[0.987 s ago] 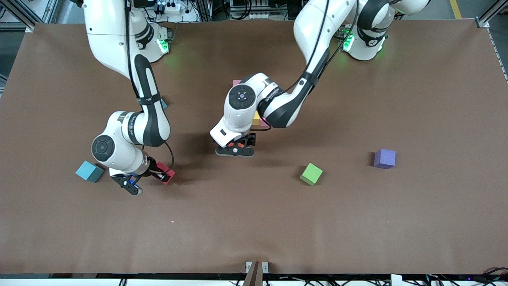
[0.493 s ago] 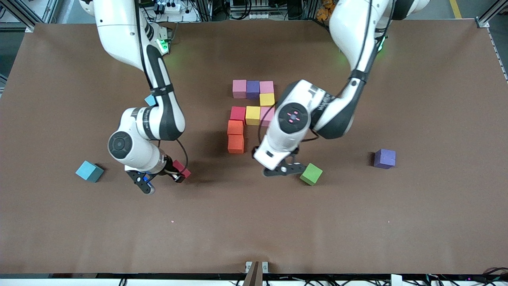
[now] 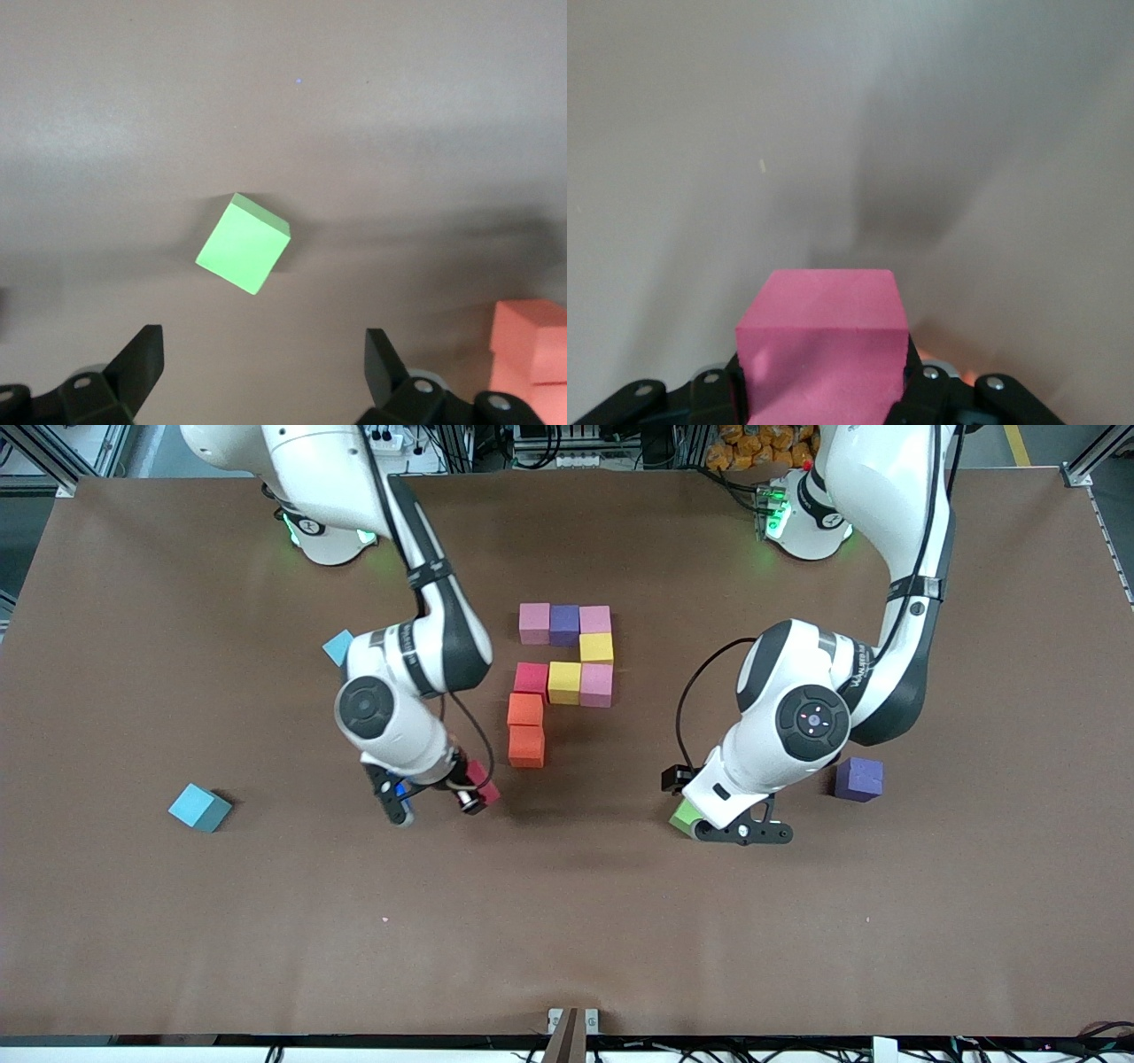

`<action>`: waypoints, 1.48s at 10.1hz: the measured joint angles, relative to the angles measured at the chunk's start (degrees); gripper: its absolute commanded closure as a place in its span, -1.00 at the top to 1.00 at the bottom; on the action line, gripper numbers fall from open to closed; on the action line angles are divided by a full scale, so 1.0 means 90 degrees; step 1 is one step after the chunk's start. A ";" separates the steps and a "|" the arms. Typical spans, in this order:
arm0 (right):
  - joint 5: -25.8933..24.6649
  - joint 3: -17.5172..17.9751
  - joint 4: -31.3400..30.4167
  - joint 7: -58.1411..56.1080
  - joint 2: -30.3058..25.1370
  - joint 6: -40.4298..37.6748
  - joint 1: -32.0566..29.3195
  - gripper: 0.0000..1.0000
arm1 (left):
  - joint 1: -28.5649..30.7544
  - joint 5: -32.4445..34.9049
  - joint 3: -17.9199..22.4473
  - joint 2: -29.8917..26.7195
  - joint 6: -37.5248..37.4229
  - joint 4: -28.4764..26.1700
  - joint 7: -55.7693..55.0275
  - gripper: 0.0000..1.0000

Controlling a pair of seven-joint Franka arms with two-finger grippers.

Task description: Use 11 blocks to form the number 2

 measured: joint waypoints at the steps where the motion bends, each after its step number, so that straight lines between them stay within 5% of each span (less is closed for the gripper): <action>1: -0.0004 0.0004 0.0071 0.0732 0.0008 0.0022 0.0257 -0.51 | 0.0043 0.0037 0.0000 0.0038 0.0331 -0.0237 0.0373 1.00; 6: 0.0000 0.0330 0.0219 0.2927 0.0133 0.0628 0.0696 -0.52 | 0.0402 0.0042 -0.0003 0.0608 0.1245 -0.0735 0.2308 1.00; 11: -0.0004 0.0532 0.0616 0.3951 0.0814 0.0758 0.0696 -0.52 | 0.0331 0.0042 -0.0229 0.0609 0.1275 -0.0829 0.2466 1.00; 15: -0.0015 0.0818 0.0734 0.4235 0.1116 0.0710 0.0790 -0.52 | 0.0280 0.0058 -0.0316 0.0662 0.2165 -0.1241 0.2662 1.00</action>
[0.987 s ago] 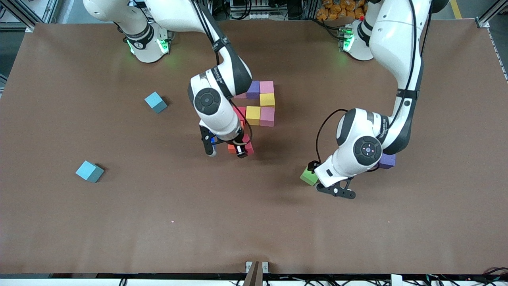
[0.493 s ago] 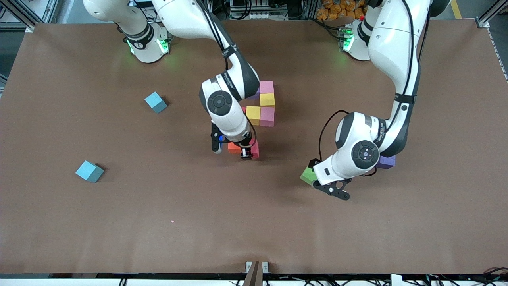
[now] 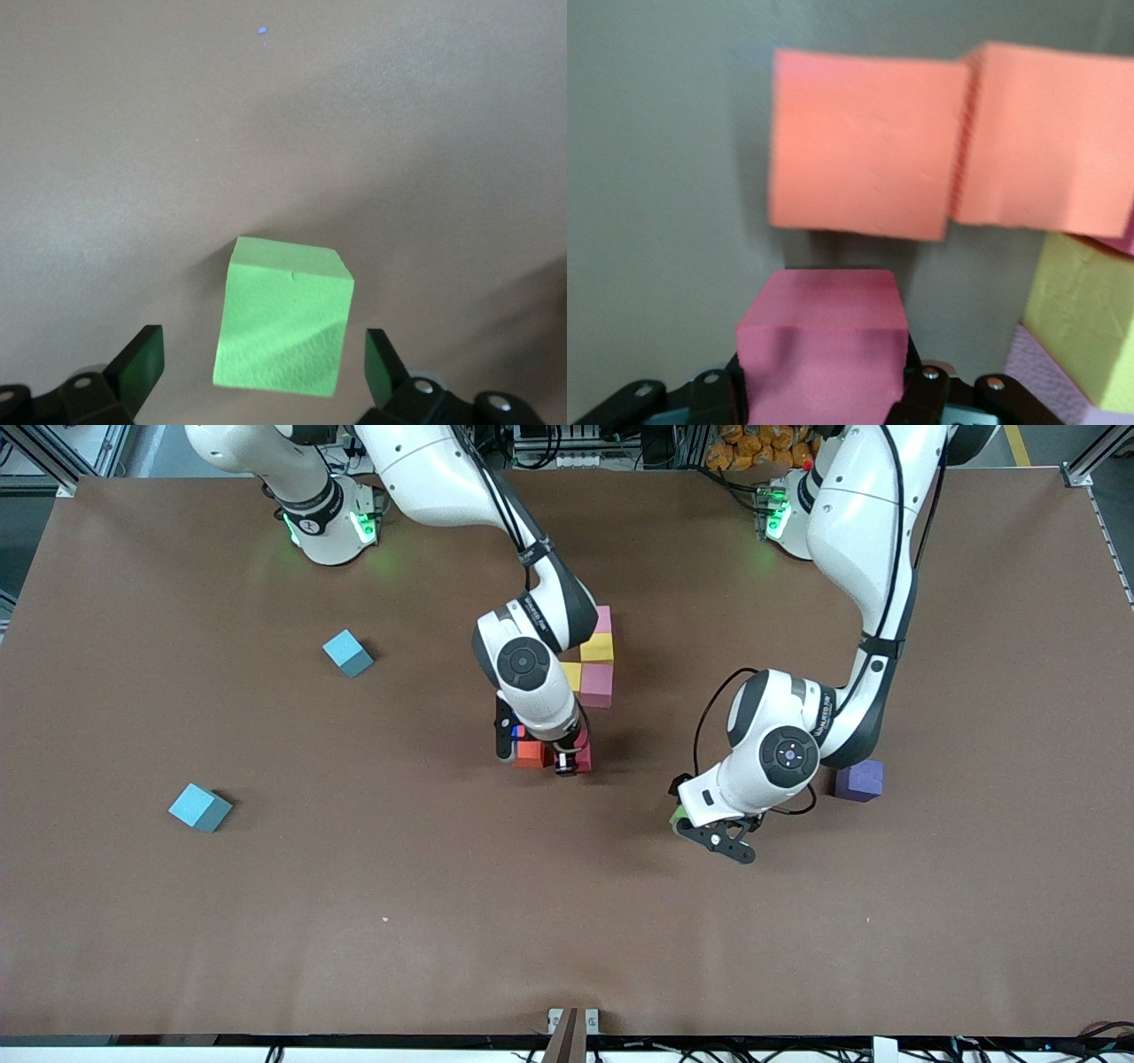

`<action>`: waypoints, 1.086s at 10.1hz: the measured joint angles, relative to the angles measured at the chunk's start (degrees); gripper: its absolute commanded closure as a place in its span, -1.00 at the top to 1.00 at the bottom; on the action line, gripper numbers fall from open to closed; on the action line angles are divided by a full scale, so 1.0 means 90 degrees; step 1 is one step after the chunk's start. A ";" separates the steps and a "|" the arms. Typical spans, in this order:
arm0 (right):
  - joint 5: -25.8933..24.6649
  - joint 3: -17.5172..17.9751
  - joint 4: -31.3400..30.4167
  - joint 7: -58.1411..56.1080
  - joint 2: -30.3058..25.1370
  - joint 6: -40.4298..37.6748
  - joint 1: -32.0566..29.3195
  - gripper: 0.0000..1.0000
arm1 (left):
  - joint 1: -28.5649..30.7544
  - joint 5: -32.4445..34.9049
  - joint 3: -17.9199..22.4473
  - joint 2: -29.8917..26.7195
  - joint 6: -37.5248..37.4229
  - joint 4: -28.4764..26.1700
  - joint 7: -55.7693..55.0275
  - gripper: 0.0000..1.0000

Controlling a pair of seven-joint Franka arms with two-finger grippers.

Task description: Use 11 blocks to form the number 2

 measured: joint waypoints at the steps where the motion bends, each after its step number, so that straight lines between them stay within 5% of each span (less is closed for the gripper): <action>1: -0.0004 0.0015 0.0001 0.0054 0.0026 -0.0095 0.0070 -0.52 | -0.0004 0.0000 -0.0009 0.0049 0.0108 -0.0060 0.0099 1.00; 3: -0.0161 0.0010 -0.0002 0.0088 0.0052 -0.0350 0.0103 -0.52 | -0.0049 0.0001 -0.0017 0.0099 0.0156 -0.0084 0.0139 1.00; 5: -0.0238 -0.0020 -0.0001 0.0098 0.0051 -0.0448 0.0068 -0.53 | -0.0088 0.0042 -0.0018 0.0139 0.0166 -0.0107 0.0139 0.50; 8: -0.0364 -0.0059 0.0003 0.0098 0.0050 -0.0550 -0.0082 -0.52 | -0.0092 0.0185 -0.0020 0.0319 0.0466 -0.0116 0.0141 0.44; 11: -0.0413 -0.0071 0.0003 0.0098 0.0051 -0.0570 -0.0229 -0.52 | -0.0112 0.0192 -0.0026 0.0473 0.0748 -0.0116 0.0144 -0.87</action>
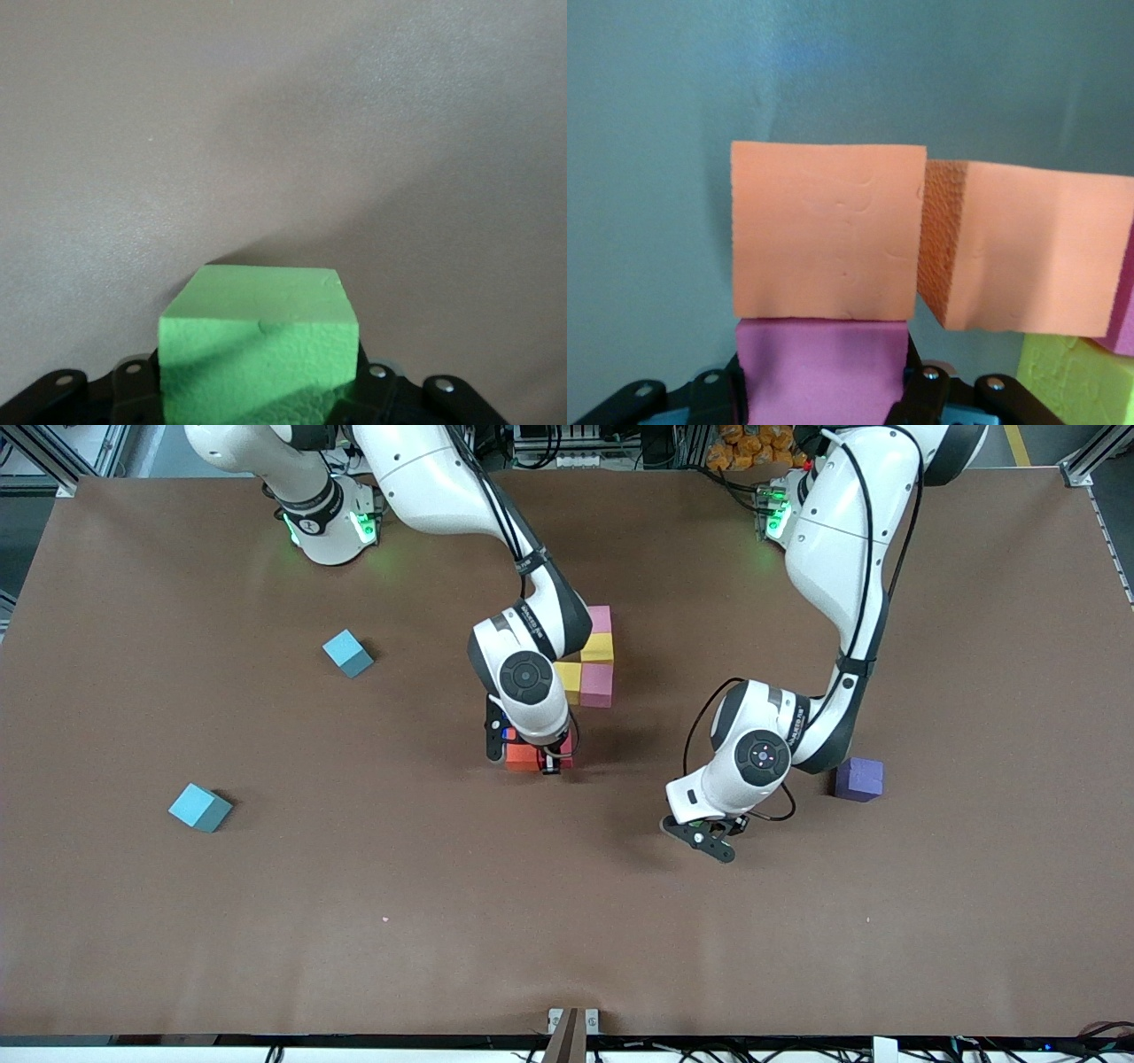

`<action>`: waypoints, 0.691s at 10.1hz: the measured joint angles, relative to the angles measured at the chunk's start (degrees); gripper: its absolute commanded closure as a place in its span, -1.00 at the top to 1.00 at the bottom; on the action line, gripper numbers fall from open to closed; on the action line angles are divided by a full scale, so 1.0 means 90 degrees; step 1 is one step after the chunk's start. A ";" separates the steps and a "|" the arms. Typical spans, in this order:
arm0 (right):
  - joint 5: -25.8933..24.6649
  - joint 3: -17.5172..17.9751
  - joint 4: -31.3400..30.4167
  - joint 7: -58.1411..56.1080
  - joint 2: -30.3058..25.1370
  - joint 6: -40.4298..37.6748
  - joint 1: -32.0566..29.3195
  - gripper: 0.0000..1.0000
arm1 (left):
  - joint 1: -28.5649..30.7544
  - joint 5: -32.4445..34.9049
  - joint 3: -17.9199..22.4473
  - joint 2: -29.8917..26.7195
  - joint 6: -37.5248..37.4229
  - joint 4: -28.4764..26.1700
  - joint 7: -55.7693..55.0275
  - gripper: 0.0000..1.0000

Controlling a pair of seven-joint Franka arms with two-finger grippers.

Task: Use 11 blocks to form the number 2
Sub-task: 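Carry the green cube with the left gripper while the right gripper withdraws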

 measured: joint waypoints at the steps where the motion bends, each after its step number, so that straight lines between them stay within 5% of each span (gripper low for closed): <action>1: -0.0004 0.0000 0.0000 0.0000 0.0000 -0.0003 -0.0020 -0.36 | -0.0003 0.0004 -0.0001 -0.0002 0.0010 0.0014 0.0004 -1.00; 2: -0.0005 0.0000 0.0000 0.0000 0.0000 -0.0004 -0.0025 0.63 | -0.0005 0.0008 -0.0001 -0.0002 0.0031 0.0027 0.0015 -1.00; 3: -0.0007 0.0000 0.0000 0.0000 0.0000 -0.0004 -0.0024 1.00 | -0.0005 0.0009 -0.0001 -0.0002 0.0044 0.0045 0.0046 -1.00; 7: -0.0053 -0.0004 0.0058 0.0000 -0.0007 -0.0214 -0.0006 1.00 | -0.0011 0.0010 -0.0085 -0.0139 0.0086 0.0099 0.0673 -1.00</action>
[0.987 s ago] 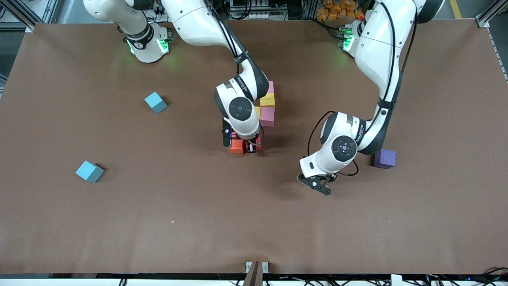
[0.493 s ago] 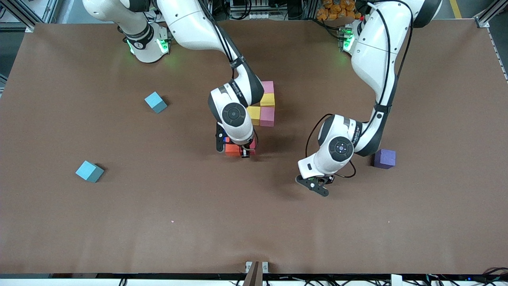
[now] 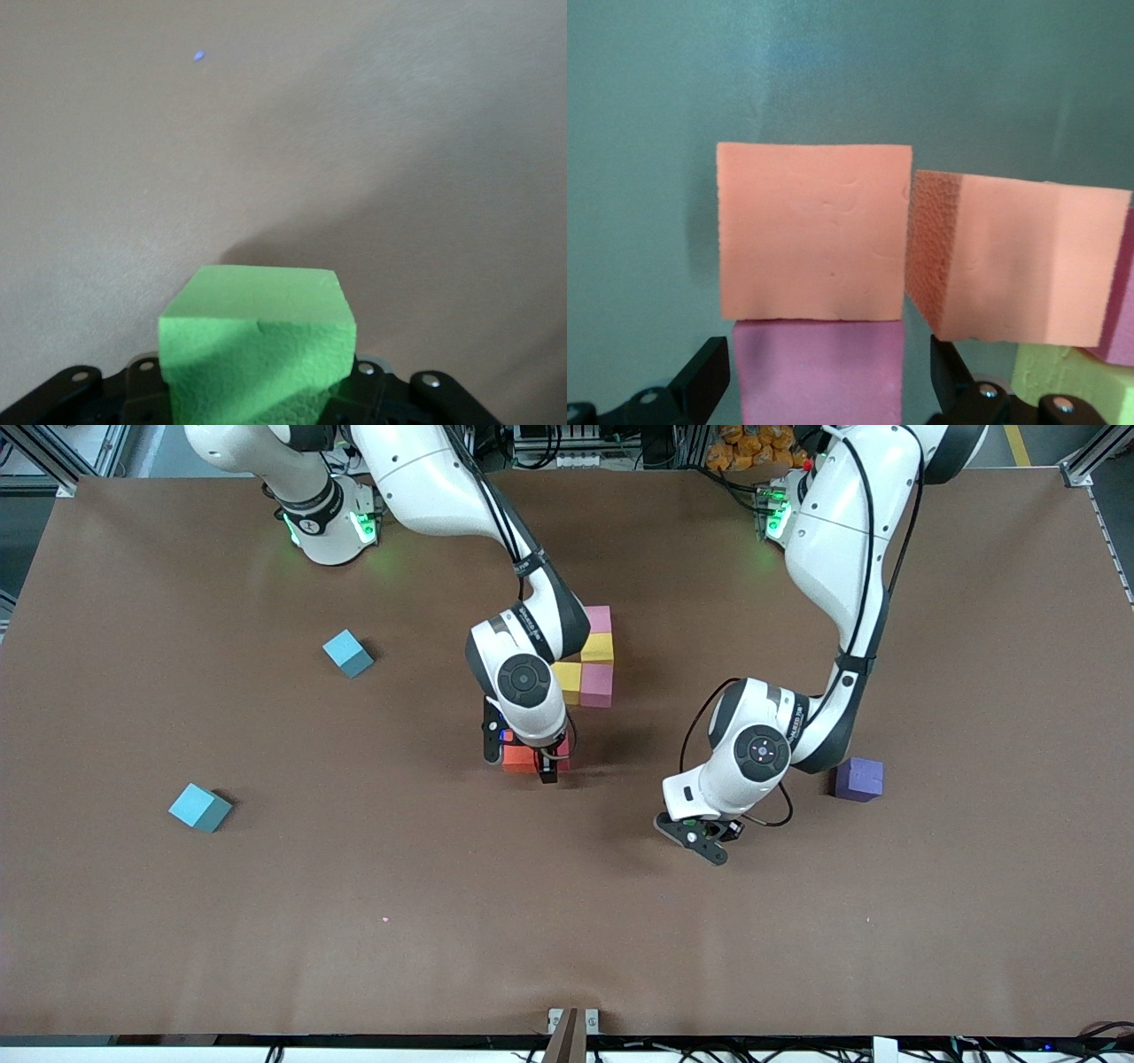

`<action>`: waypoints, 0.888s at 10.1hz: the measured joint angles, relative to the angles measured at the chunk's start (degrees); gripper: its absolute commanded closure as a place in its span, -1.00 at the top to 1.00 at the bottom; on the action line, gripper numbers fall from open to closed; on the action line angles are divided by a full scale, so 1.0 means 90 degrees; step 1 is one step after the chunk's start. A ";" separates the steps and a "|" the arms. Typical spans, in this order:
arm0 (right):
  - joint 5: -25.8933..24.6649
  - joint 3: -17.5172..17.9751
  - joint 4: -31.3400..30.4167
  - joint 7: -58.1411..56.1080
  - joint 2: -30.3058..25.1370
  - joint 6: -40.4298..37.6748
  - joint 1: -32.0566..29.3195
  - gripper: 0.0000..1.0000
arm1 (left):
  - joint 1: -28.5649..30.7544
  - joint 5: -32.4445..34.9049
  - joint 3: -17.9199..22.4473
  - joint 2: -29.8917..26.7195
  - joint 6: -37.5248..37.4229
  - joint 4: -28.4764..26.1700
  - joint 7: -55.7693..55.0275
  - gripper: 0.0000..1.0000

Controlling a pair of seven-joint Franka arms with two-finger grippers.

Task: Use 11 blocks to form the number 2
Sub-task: 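Carry the green cube with the left gripper while the right gripper withdraws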

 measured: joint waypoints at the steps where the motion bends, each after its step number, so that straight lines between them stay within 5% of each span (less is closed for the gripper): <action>1: -0.0002 -0.0019 0.0077 0.0000 -0.0026 -0.0103 0.0001 1.00 | -0.0001 0.0006 -0.0058 -0.0066 -0.0002 -0.0005 0.0211 -1.00; 6: -0.0023 -0.0265 0.0460 -0.0006 -0.0377 -0.1108 0.0013 1.00 | 0.0012 0.0282 -0.0228 -0.0568 -0.0030 -0.0233 0.1555 -1.00; 9: -0.0043 -0.1147 0.0549 -0.1239 -0.0656 -0.1873 -0.0034 1.00 | 0.0009 0.0297 -0.0381 -0.0618 -0.0062 -0.0235 0.2780 -1.00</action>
